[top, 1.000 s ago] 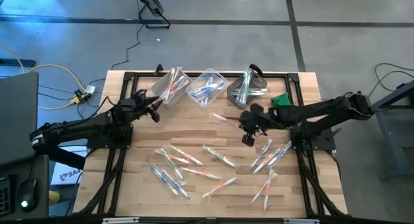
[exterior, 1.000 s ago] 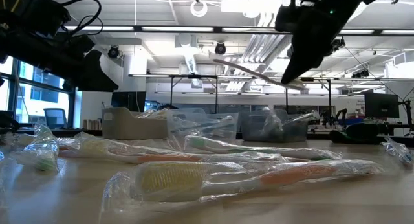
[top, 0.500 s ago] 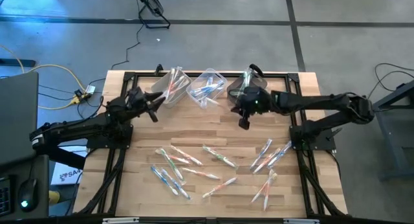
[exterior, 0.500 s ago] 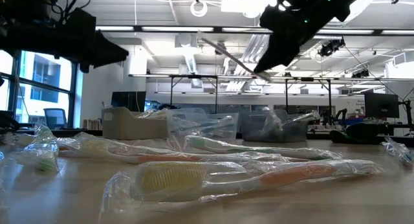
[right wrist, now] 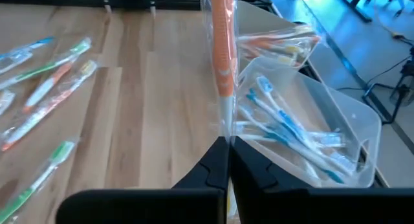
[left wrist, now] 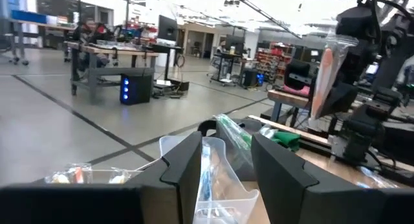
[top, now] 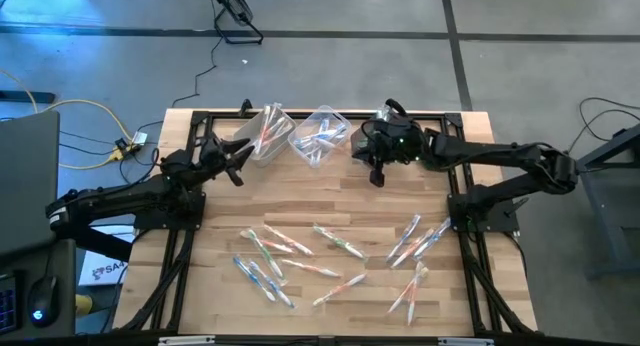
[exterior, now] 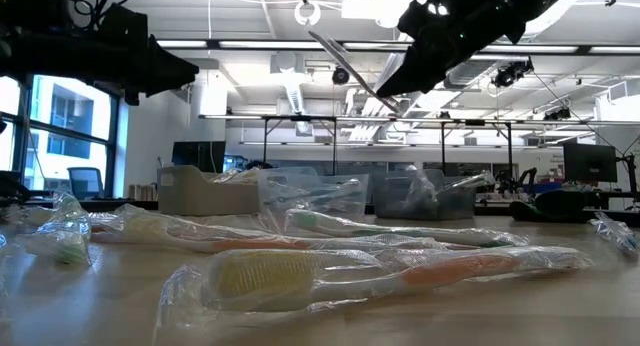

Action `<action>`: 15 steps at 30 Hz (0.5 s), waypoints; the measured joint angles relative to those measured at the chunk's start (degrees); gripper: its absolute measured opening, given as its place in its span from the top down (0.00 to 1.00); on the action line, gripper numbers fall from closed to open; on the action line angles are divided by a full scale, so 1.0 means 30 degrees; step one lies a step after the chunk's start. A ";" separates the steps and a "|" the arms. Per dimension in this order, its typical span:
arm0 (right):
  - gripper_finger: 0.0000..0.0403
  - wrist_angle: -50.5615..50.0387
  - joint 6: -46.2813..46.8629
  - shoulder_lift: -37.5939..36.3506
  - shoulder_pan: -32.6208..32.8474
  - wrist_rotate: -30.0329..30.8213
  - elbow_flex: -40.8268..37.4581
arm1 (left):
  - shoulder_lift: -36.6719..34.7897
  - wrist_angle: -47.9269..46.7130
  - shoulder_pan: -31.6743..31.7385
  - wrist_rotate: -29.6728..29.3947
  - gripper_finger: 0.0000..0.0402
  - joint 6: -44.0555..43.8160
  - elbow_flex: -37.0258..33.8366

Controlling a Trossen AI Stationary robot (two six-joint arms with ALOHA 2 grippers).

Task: Pick & Place Toothbrushes
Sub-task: Put the orange toothbrush into the white bin

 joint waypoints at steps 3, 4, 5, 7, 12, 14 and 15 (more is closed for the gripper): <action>0.99 0.0192 -0.0007 0.0000 -0.0256 -0.0007 0.0000 | 0.0121 0.0402 0.0000 -0.0453 0.67 -0.0037 0.0000; 0.99 0.0280 -0.0007 0.0000 -0.0332 -0.0008 0.0000 | 0.0249 0.0737 0.0000 -0.0453 0.67 -0.0039 0.0000; 0.99 0.0357 -0.0013 0.0000 -0.0381 -0.0007 0.0000 | 0.0402 0.1030 0.0000 -0.0445 0.67 -0.0044 0.0000; 0.99 0.0593 -0.0177 0.0093 -0.0456 -0.0007 0.0000 | 0.0826 0.1600 0.0000 -0.0445 0.67 -0.0044 0.0000; 0.99 0.1810 -0.0444 0.1050 -0.0619 -0.0715 0.0000 | 0.2509 0.2899 0.0000 -0.0443 0.67 -0.0046 0.0000; 0.99 0.2528 -0.0446 0.1720 -0.0745 -0.1430 0.0000 | 0.3306 0.3568 0.0000 -0.0442 0.67 -0.0051 0.0000; 0.99 0.2837 -0.0435 0.2079 -0.0812 -0.1771 0.0000 | 0.3736 0.3986 0.0000 -0.0440 0.67 -0.0047 0.0000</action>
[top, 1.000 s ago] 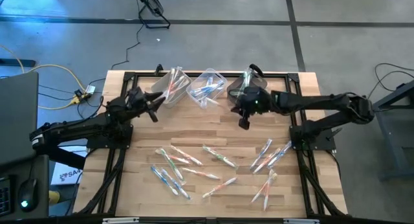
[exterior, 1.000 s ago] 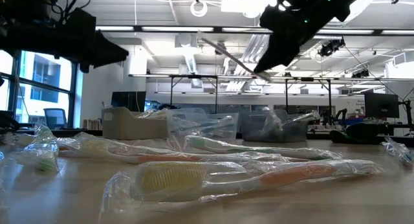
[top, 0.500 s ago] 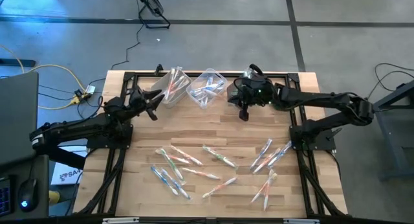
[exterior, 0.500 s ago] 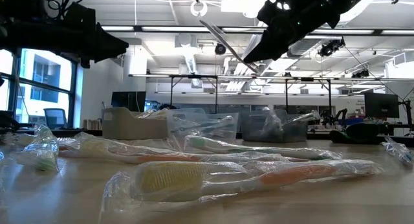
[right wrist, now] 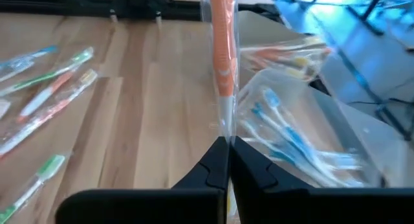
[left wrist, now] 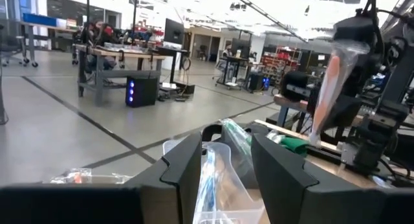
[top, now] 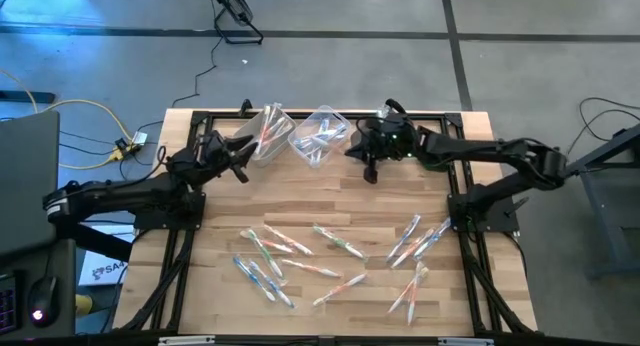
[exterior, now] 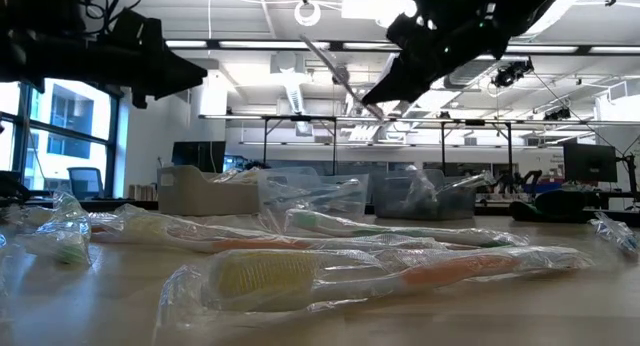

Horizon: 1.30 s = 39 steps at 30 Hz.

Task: Pick & Place Toothbrushes
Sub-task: Put the orange toothbrush into the white bin

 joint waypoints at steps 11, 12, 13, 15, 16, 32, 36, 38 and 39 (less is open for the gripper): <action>0.99 0.2810 0.1115 0.2008 -0.0143 -0.0883 0.0000 | 0.3613 0.2863 0.0007 0.0534 0.67 -0.0069 0.0561; 0.99 0.2919 0.1124 0.2008 -0.0143 -0.0722 0.0000 | 0.4035 0.2921 0.0007 0.0534 0.67 -0.0056 0.0781; 0.99 0.3012 0.1161 0.2008 -0.0152 -0.0563 0.0000 | 0.4481 0.2909 0.0007 0.0534 0.67 -0.0048 0.1008; 0.99 0.3437 0.1489 0.2008 -0.0174 -0.0270 0.0000 | 0.5500 0.2856 0.0007 0.0534 0.67 -0.0048 0.1563; 0.99 0.3700 0.1727 0.2008 -0.0180 -0.0109 0.0000 | 0.6052 0.2860 0.0007 0.0538 0.67 -0.0041 0.1902; 0.99 0.4047 0.3048 0.2008 -0.0117 0.1601 0.0000 | 1.3502 0.2685 0.1042 0.2468 0.67 0.1458 0.7036; 0.99 0.4051 0.3152 0.2008 -0.0136 0.1618 0.0000 | 1.3699 0.2058 0.3183 0.4997 0.67 0.0260 0.7351; 0.99 0.4051 0.3165 0.2008 -0.0129 0.1618 0.0000 | 1.3699 0.2055 0.4293 0.6747 0.67 -0.0396 0.7373; 0.99 0.4051 0.3167 0.2008 -0.0129 0.1641 0.0000 | 1.3699 0.2140 0.4764 0.7637 0.67 -0.0790 0.7373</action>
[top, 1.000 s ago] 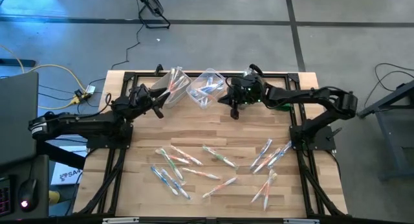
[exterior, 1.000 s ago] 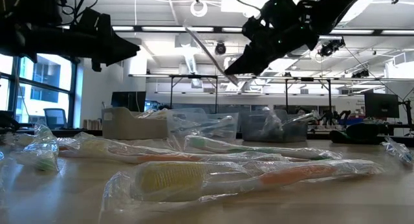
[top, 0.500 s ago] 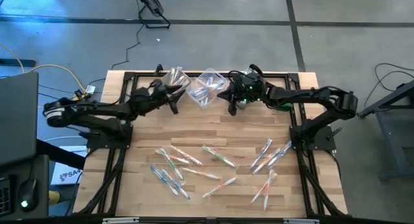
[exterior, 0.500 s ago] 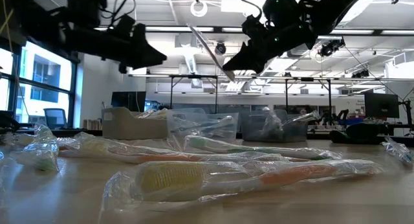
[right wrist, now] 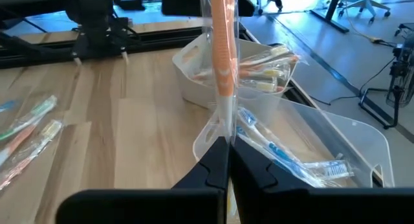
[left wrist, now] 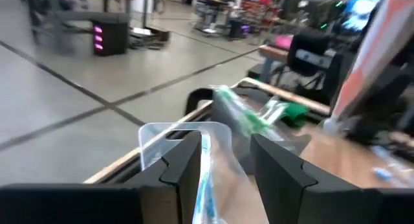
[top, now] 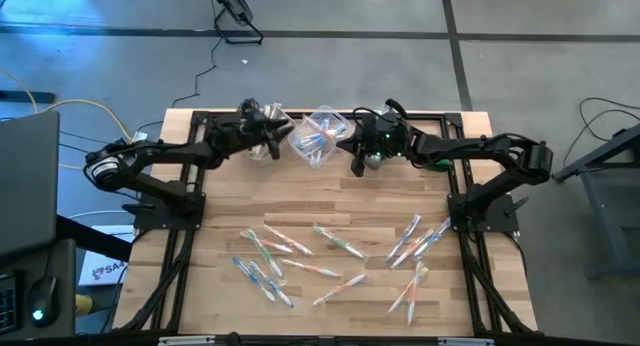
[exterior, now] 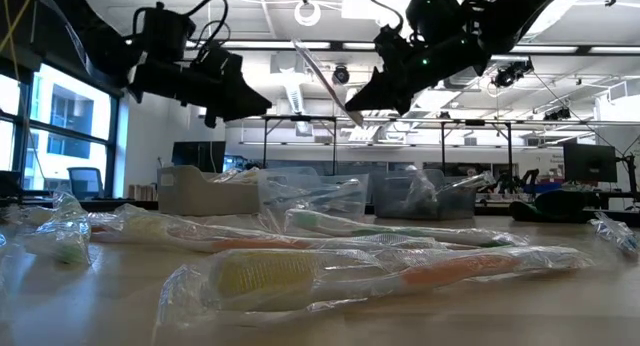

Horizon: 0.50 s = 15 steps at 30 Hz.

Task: Pick & Place Toothbrushes
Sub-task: Put the orange toothbrush into the white bin

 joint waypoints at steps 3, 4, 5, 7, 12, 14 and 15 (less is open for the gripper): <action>0.99 0.0046 0.0000 0.0000 0.0007 0.0322 0.0000 | 0.0000 0.0205 0.0842 0.2229 0.67 -0.0720 0.0007; 0.99 0.0127 0.0000 0.0000 0.0000 0.0333 0.0000 | 0.0000 0.0178 0.0883 0.2619 0.67 -0.0745 0.0007; 0.99 0.0200 0.0000 0.0000 0.0000 0.0342 0.0000 | 0.0000 0.0163 0.0868 0.2802 0.67 -0.0774 0.0007; 0.99 0.0328 0.0007 -0.0007 0.0000 0.0348 0.0000 | 0.0000 0.0233 0.0860 0.2862 0.67 -0.0776 0.0007; 0.99 0.0638 0.0007 -0.0007 0.0004 0.0348 0.0000 | 0.0000 0.0205 0.0715 0.2294 0.67 -0.0912 0.0007; 0.99 0.0609 0.0007 -0.0007 0.0005 0.0343 0.0000 | -0.0001 0.0337 0.0715 0.2266 0.67 -0.1052 0.0007; 0.99 0.0588 0.0009 -0.0007 0.0000 0.0348 0.0000 | -0.0007 0.0330 0.0715 0.2266 0.67 -0.1058 0.0007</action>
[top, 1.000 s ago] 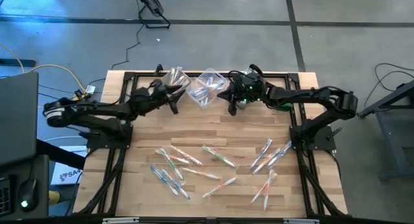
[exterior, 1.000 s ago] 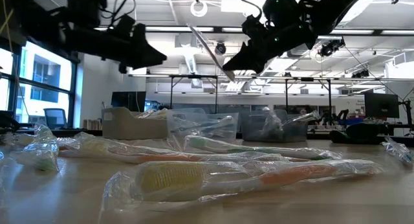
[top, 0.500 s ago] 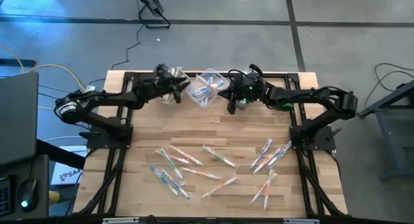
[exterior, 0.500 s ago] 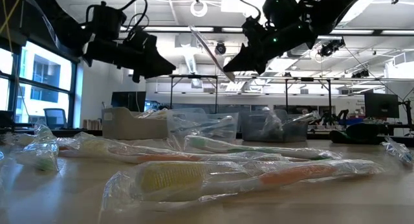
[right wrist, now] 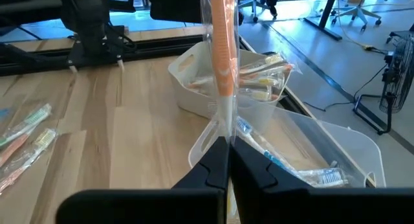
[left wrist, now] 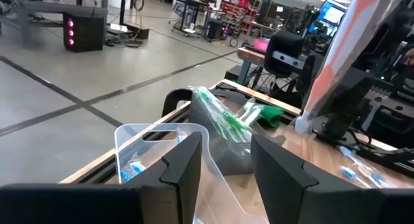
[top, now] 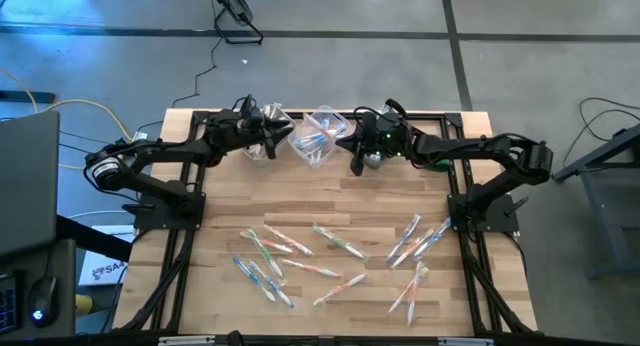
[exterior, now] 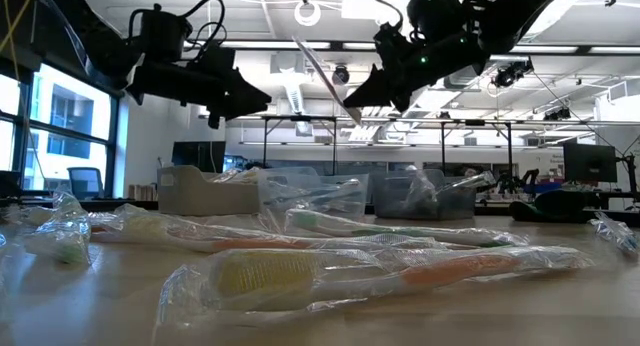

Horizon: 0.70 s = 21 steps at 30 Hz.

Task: Pick & Place Toothbrushes
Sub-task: Put the orange toothbrush into the white bin

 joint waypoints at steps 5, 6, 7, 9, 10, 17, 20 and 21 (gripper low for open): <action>0.99 -0.0004 0.0006 0.0000 0.0000 0.0000 0.0000 | 0.0000 0.0264 -0.0139 0.0543 0.63 -0.0008 0.0000; 0.99 -0.0006 0.0006 0.0000 0.0000 0.0000 0.0000 | 0.0000 0.0520 -0.0170 0.0672 0.60 -0.0021 0.0000; 0.99 -0.0006 0.0006 0.0000 0.0005 0.0000 -0.0003 | 0.0000 0.0893 -0.0272 0.0852 0.58 -0.0069 0.0000; 0.99 -0.0002 0.0006 0.0000 0.0000 0.0000 0.0000 | 0.0000 0.1352 -0.0416 0.1176 0.51 -0.0056 0.0121; 0.99 -0.0014 0.0006 0.0000 0.0000 0.0000 0.0000 | 0.0000 0.1384 -0.0557 0.1188 0.49 0.0014 0.0287; 0.99 -0.0013 0.0006 0.0000 0.0007 -0.0007 0.0000 | 0.0465 0.1305 -0.1933 0.1240 0.42 0.2280 0.1904; 0.99 -0.0016 0.0006 0.0000 0.0007 -0.0007 0.0000 | 0.1126 0.1306 -0.2598 0.1219 0.43 0.3317 0.2709; 0.99 -0.0020 0.0006 0.0000 0.0007 -0.0007 0.0000 | 0.1383 0.1314 -0.2751 0.1086 0.44 0.3395 0.2943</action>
